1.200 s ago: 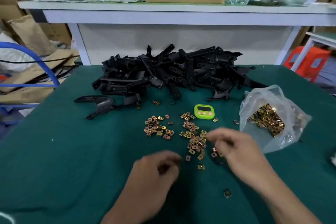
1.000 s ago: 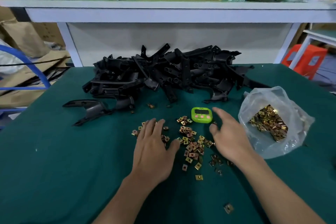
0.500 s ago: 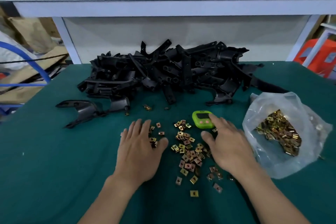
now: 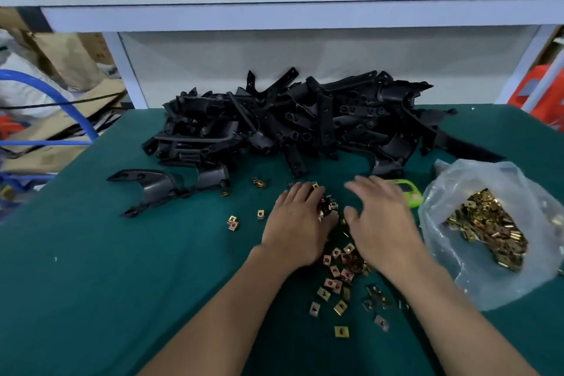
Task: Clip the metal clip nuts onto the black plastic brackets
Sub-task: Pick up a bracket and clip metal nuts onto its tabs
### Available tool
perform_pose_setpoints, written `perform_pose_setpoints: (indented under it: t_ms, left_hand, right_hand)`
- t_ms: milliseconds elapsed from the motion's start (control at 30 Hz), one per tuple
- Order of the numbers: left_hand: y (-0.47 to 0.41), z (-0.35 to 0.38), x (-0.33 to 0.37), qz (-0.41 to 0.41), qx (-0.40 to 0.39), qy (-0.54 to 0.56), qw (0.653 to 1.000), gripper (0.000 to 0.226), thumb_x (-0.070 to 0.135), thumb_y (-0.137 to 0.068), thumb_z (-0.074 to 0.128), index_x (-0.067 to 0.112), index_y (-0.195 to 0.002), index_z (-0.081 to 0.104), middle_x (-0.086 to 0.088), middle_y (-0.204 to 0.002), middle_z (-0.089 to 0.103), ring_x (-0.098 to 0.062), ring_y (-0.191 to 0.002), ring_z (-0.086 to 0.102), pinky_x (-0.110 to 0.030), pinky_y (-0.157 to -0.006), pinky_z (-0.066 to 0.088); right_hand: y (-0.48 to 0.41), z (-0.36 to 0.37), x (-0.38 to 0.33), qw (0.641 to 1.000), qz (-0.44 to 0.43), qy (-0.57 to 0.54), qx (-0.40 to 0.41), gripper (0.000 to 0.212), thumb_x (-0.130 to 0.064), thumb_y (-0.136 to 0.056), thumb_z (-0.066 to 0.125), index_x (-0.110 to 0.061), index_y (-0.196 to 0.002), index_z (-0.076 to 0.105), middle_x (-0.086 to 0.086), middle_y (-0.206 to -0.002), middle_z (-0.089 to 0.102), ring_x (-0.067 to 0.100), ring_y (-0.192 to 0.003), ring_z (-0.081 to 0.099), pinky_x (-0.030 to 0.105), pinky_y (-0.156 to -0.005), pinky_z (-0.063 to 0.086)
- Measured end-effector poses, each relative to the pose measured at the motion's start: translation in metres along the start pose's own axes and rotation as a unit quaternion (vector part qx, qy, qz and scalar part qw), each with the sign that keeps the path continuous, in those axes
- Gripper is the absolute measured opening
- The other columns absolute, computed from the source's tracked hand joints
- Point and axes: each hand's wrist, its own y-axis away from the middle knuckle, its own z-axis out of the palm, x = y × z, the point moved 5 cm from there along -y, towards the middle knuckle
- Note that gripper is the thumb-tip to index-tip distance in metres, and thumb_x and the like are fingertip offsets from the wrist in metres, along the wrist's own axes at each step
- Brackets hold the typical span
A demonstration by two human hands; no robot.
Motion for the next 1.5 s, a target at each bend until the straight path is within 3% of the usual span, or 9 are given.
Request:
perform_pose_setpoints:
  t_ms: [167,300,633,767,867,1133,1267,1433,1500]
  left_hand:
    - [-0.007,-0.015,-0.023,-0.046,0.072,0.216,0.973,0.035,0.009,-0.092,0.059,0.028,-0.118,0.073,0.021,-0.115,0.07,0.01,-0.101,0.059,0.004,-0.087,0.034]
    - [-0.008,-0.022,-0.038,-0.086,0.104,0.311,0.941,0.041,0.001,-0.091,0.059,0.029,-0.115,0.077,0.025,-0.104,0.073,0.019,-0.101,0.061,0.001,-0.088,0.041]
    - [-0.106,-0.062,-0.039,-0.032,0.178,0.067,0.981,0.085,0.042,-0.085,0.073,0.032,-0.157,0.03,0.002,-0.165,0.028,-0.02,-0.154,0.019,-0.039,-0.125,0.022]
    - [-0.142,-0.038,-0.012,0.018,0.13,-0.072,0.989,0.084,0.072,-0.082,0.058,0.037,-0.154,0.037,0.004,-0.158,0.042,-0.02,-0.151,0.029,-0.046,-0.126,0.012]
    - [-0.144,-0.039,0.003,-0.016,0.25,-0.148,0.957,0.05,0.06,-0.095,0.055,0.029,-0.132,0.067,0.001,-0.105,0.076,-0.021,-0.104,0.067,-0.041,-0.104,0.028]
    - [-0.106,-0.135,-0.007,-0.187,0.429,0.065,0.881,0.039,0.044,-0.093,0.053,0.023,-0.061,0.063,0.003,-0.046,0.057,-0.02,-0.041,0.051,-0.028,-0.054,0.045]
    - [-0.046,-0.103,-0.018,-0.252,0.327,0.465,0.783,0.029,0.031,-0.086,0.065,0.019,-0.061,0.073,-0.001,-0.057,0.071,-0.012,-0.047,0.064,-0.025,-0.049,0.053]
    - [0.024,-0.05,-0.021,-0.276,0.206,0.549,0.762,0.027,0.021,-0.085,0.066,0.013,-0.06,0.07,-0.012,-0.059,0.07,-0.016,-0.05,0.06,-0.021,-0.048,0.048]
    - [0.042,-0.042,-0.019,-0.24,0.178,0.49,0.819,0.025,0.024,-0.084,0.067,0.013,-0.062,0.069,-0.005,-0.057,0.069,-0.013,-0.05,0.06,-0.021,-0.047,0.045]
  right_hand:
    - [0.035,0.043,-0.027,0.985,-0.065,-0.036,-0.158,0.075,-0.047,-0.102,0.042,-0.031,-0.164,0.003,-0.009,-0.171,0.0,0.011,-0.156,-0.007,0.031,-0.126,-0.001]
    - [0.004,0.053,-0.02,0.991,-0.056,0.014,-0.122,0.069,-0.052,-0.105,0.033,-0.027,-0.164,0.005,-0.002,-0.171,0.005,0.019,-0.157,-0.001,0.039,-0.128,0.005]
    - [-0.037,0.046,-0.002,0.984,0.055,-0.166,-0.026,0.046,-0.039,-0.098,0.058,-0.027,-0.142,0.054,-0.009,-0.138,0.057,0.012,-0.129,0.049,0.023,-0.1,0.036]
    - [-0.038,0.044,-0.007,0.988,0.012,-0.15,-0.034,0.027,-0.027,-0.09,0.066,-0.027,-0.117,0.066,-0.013,-0.109,0.061,0.01,-0.109,0.051,0.025,-0.087,0.038]
    - [-0.036,0.045,-0.008,0.99,-0.015,-0.136,-0.043,0.034,-0.021,-0.087,0.07,-0.023,-0.121,0.068,-0.01,-0.116,0.062,0.01,-0.113,0.048,0.021,-0.095,0.036]
    - [-0.031,0.026,0.002,0.97,0.054,-0.222,0.08,0.027,-0.028,-0.093,0.071,-0.029,-0.12,0.071,-0.029,-0.121,0.053,-0.006,-0.122,0.046,-0.005,-0.096,0.021]
    - [-0.021,0.009,0.003,0.926,0.116,-0.331,0.138,0.038,-0.037,-0.095,0.066,-0.035,-0.133,0.063,-0.024,-0.12,0.064,-0.006,-0.116,0.056,0.011,-0.095,0.039]
    - [-0.01,0.007,0.002,0.856,0.172,-0.479,0.09,0.066,-0.043,-0.094,0.069,-0.044,-0.152,0.038,-0.028,-0.133,0.057,-0.016,-0.114,0.056,0.017,-0.091,0.045]
    - [-0.003,0.014,-0.003,0.818,0.201,-0.536,0.048,0.075,-0.044,-0.09,0.072,-0.041,-0.155,0.036,-0.025,-0.142,0.054,-0.018,-0.113,0.056,0.021,-0.094,0.046]
